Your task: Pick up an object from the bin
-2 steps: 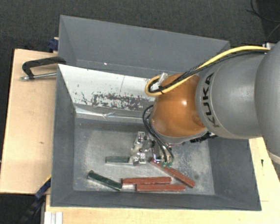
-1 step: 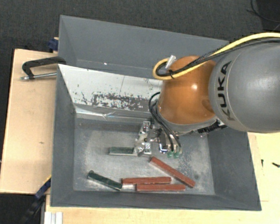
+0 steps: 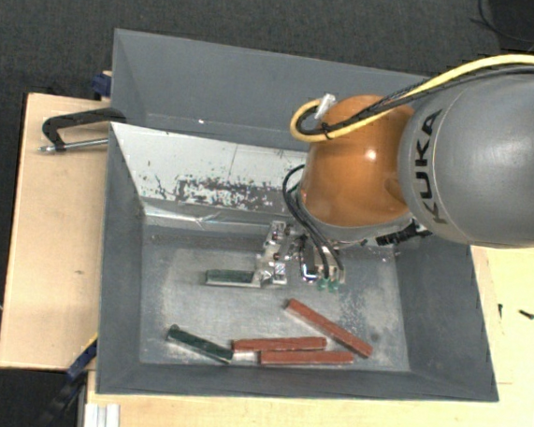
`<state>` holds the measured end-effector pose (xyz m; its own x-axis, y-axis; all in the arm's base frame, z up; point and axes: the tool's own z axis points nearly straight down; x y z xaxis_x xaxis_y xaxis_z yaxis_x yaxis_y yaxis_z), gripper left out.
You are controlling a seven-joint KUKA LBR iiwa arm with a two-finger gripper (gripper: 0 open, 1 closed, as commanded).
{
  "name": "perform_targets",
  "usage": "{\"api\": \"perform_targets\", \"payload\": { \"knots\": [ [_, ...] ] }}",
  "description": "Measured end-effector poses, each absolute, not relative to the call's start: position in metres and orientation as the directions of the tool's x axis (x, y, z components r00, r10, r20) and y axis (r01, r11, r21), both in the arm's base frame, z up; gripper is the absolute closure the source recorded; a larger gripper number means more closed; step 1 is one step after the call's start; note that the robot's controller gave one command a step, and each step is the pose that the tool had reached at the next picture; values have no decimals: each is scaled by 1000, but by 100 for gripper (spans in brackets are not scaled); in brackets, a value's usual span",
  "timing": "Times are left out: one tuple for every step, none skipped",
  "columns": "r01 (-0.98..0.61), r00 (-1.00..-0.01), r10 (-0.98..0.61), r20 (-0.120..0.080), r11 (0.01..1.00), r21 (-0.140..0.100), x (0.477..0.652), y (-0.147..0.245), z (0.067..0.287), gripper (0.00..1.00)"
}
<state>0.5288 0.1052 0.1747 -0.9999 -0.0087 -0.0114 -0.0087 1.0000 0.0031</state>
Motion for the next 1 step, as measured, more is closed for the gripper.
{"api": "perform_targets", "payload": {
  "knots": [
    [19, -1000, 19, 2, 1000, 1, 532, 117, 204, 100]
  ]
}}
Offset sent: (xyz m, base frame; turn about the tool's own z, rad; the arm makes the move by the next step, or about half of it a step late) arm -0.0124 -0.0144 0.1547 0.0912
